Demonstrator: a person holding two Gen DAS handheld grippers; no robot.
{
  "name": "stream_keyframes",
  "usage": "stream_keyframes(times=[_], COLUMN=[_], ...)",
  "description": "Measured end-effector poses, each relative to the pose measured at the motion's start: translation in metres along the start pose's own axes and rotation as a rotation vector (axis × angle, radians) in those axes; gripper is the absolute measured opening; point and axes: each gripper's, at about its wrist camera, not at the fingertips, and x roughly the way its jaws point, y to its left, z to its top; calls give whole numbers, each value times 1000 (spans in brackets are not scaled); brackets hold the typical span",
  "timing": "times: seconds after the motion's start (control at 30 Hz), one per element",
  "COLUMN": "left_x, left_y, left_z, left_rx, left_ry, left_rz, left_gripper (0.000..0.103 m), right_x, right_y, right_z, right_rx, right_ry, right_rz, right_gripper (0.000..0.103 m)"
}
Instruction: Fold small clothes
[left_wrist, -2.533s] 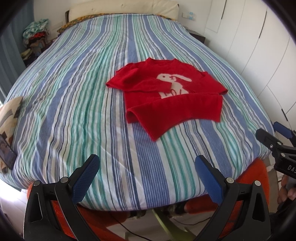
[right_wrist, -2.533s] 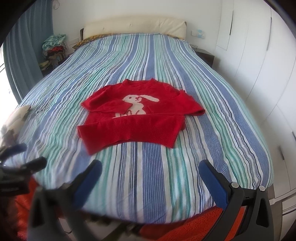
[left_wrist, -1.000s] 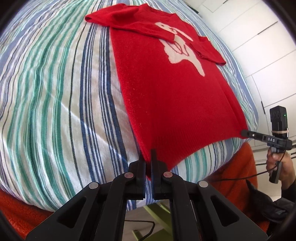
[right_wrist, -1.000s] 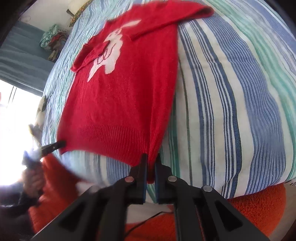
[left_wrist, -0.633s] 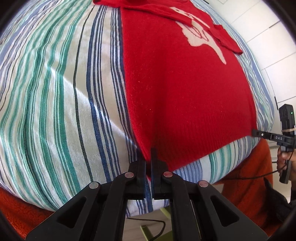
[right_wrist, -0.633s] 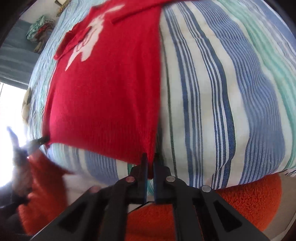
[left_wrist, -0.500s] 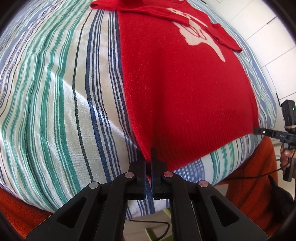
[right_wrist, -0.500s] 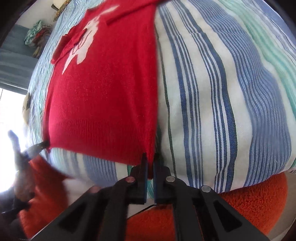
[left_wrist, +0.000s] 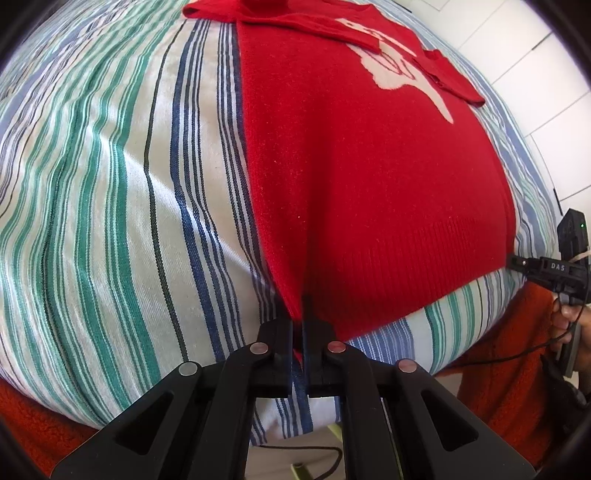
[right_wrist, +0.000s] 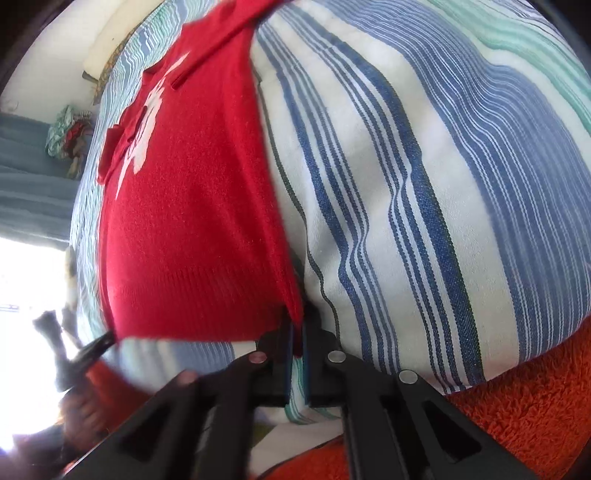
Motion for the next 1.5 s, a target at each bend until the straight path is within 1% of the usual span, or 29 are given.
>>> stream_keyframes(times=[0.13, 0.3, 0.4, 0.43, 0.47, 0.5, 0.53, 0.57, 0.6, 0.63, 0.67, 0.7, 0.73, 0.77, 0.83, 0.87, 0.93, 1.0, 1.07, 1.1, 1.13, 1.2, 1.23, 1.3, 1.37, 1.4, 1.47, 1.5], left_x=[2, 3, -1, -2, -2, -3, -4, -5, -7, -9, -11, -14, -17, -21, -31, -40, -65, -92, -108, -110, -106, -83, -66, -26, 12, 28, 56, 64], left_y=[-8, -15, -22, -25, -28, -29, -29, -30, -29, -28, -26, -24, -22, -20, -16, -12, -8, -14, -32, -42, -56, -80, -91, -113, -127, -131, -131, -128], left_z=[1, 6, 4, 5, 5, 6, 7, 7, 8, 8, 6, 6, 3, 2, 0, 2, 15, 44, 79, 96, 114, 145, 159, 183, 196, 201, 216, 223], left_rx=[28, 8, 30, 42, 52, 57, 57, 54, 48, 40, 30, 22, 17, 16, 16, 13, 24, 80, 188, 261, 346, 512, 579, 700, 777, 790, 763, 730], left_ry=[-8, -8, -24, -25, -24, -21, -16, -11, -7, -1, 1, 4, 8, 14, 30, 16, -55, -152, -248, -282, -307, -334, -330, -280, -228, -211, -192, -191], left_rz=[41, 58, 91, 106, 121, 132, 140, 147, 152, 159, 167, 179, 192, 196, 209, 219, 234, 250, 267, 271, 273, 305, 328, 336, 358, 380, 412, 409], left_gripper=[2, 6, 7, 8, 10, 12, 15, 22, 32, 40, 59, 72, 75, 75, 75, 74, 74, 74, 76, 80, 81, 81, 81, 78, 77, 77, 77, 71], right_x=[-3, -1, -3, -5, -6, -7, -8, -9, -10, -11, -13, -14, -16, -17, -20, -23, -32, -45, -57, -61, -64, -65, -64, -62, -59, -57, -56, -57], right_y=[-1, 2, 3, 5, 7, 10, 13, 15, 17, 20, 22, 25, 27, 29, 33, 34, 37, 39, 42, 43, 44, 42, 40, 39, 41, 43, 44, 44], right_z=[-4, -2, -3, -4, -4, -5, -6, -7, -8, -9, -10, -12, -14, -15, -18, -20, -24, -28, -32, -32, -32, -31, -30, -30, -33, -34, -36, -37], right_rx=[0, 0, -4, -11, -21, -31, -38, -46, -54, -62, -72, -82, -92, -104, -127, -138, -159, -187, -217, -227, -230, -214, -200, -182, -182, -183, -184, -183], right_ry=[-26, -27, -33, -36, -39, -42, -44, -46, -47, -50, -53, -54, -56, -58, -61, -67, -93, -139, -194, -219, -240, -260, -262, -270, -265, -264, -267, -269], right_rz=[-1, 6, 8, 2, -3, -8, -19, -30, -41, -51, -60, -71, -83, -95, -121, -130, -157, -208, -264, -281, -284, -271, -265, -261, -266, -267, -271, -274], right_gripper=[1, 1, 2, 3, 7, 8, 9, 10, 11, 15, 20, 22, 26, 29, 32, 35, 39, 43, 46, 46, 46, 46, 46, 46, 46, 46, 46, 46])
